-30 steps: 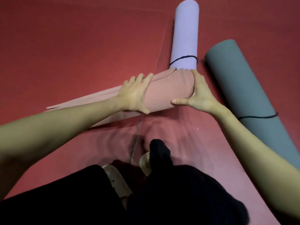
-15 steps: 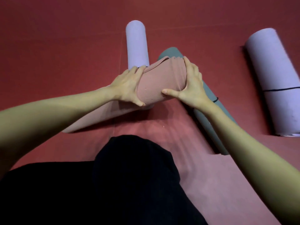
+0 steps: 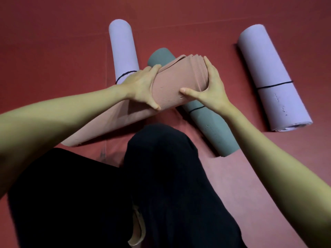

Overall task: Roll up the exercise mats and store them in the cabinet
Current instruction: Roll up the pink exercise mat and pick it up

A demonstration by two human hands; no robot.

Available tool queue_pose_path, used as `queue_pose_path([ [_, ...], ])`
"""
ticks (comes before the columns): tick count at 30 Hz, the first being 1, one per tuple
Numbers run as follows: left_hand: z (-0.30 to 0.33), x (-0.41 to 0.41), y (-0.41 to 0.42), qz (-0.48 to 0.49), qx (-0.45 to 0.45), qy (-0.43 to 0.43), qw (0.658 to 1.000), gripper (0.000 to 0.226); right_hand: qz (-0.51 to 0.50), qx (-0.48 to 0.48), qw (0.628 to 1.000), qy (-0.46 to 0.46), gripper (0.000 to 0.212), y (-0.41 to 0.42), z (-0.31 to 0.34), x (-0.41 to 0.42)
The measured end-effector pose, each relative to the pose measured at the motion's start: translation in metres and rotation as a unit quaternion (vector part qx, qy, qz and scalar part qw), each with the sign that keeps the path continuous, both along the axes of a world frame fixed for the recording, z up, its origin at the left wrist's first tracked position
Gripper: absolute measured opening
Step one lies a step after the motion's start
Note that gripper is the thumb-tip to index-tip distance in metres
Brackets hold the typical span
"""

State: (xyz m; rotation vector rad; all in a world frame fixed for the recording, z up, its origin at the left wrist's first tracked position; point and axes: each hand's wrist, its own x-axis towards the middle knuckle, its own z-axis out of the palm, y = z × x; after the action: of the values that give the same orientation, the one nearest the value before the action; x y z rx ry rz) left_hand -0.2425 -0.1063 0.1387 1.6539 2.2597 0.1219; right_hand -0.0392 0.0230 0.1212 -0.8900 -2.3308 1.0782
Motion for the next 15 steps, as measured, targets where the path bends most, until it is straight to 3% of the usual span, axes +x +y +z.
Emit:
queue_pose_path([
  [8, -0.011, 0.039, 0.043, -0.018, 0.009, -0.016, 1.000, 0.118, -0.072, -0.004, 0.997, 0.031, 0.105, 0.024, -0.009, 0.047],
  [15, -0.029, 0.080, 0.094, -0.018, 0.002, -0.005, 1.000, 0.121, -0.194, -0.028, 0.978, 0.068, 0.067, 0.051, -0.057, 0.098],
])
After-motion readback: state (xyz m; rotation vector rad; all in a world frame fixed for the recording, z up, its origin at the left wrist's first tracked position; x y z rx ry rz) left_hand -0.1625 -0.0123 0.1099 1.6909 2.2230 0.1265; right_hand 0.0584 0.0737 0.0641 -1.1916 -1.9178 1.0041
